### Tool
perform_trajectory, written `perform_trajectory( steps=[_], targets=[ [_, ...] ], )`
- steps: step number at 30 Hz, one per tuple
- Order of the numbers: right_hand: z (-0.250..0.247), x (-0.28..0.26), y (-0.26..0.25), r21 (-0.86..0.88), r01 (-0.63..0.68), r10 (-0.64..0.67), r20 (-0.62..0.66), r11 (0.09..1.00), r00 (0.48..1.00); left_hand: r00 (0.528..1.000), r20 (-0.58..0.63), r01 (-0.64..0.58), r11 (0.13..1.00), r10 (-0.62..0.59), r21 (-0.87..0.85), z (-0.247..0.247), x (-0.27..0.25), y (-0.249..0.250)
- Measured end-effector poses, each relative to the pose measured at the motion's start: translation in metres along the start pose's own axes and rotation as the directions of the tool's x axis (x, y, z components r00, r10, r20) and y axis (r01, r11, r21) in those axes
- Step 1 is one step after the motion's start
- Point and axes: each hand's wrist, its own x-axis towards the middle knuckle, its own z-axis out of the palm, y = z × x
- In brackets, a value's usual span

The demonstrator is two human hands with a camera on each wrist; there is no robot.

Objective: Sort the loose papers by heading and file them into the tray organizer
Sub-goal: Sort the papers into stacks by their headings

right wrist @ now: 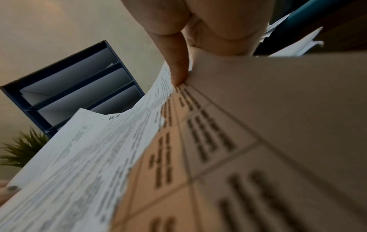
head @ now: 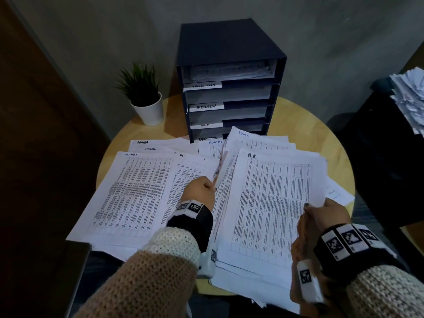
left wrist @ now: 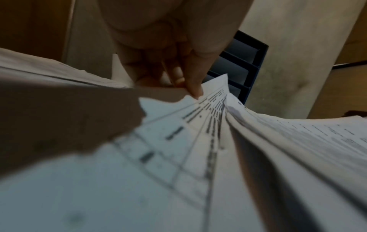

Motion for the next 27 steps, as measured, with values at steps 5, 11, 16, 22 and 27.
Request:
perform_trajectory(
  steps=[5, 11, 16, 22, 27],
  targets=[
    [0.000, -0.003, -0.003, 0.129, 0.029, -0.029, -0.003, 0.991, 1.000, 0.993, -0.091, 0.046, 0.963, -0.073, -0.264, -0.014, 0.004, -0.005],
    [0.000, -0.006, -0.004, 0.154, 0.040, -0.034, -0.040, 0.987, 0.999, 0.954, -0.291, -0.015, 0.961, -0.069, -0.276, -0.066, 0.018, -0.011],
    [0.005, -0.002, -0.001, 0.222, 0.012, 0.000, -0.054, 0.975, 0.999, 0.850, -0.527, -0.142, 0.960, -0.008, -0.243, -0.127, 0.030, 0.013],
    [0.006, 0.000, -0.002, 0.291, 0.015, -0.010, -0.020, 0.957, 1.000, 0.821, -0.570, -0.229, 0.930, 0.026, -0.288, -0.158, 0.030, 0.039],
    [0.005, -0.004, -0.009, 0.453, 0.023, -0.048, 0.045, 0.891, 0.998, 0.942, -0.313, -0.189, 0.961, 0.119, -0.202, -0.096, 0.008, 0.022]
  ],
)
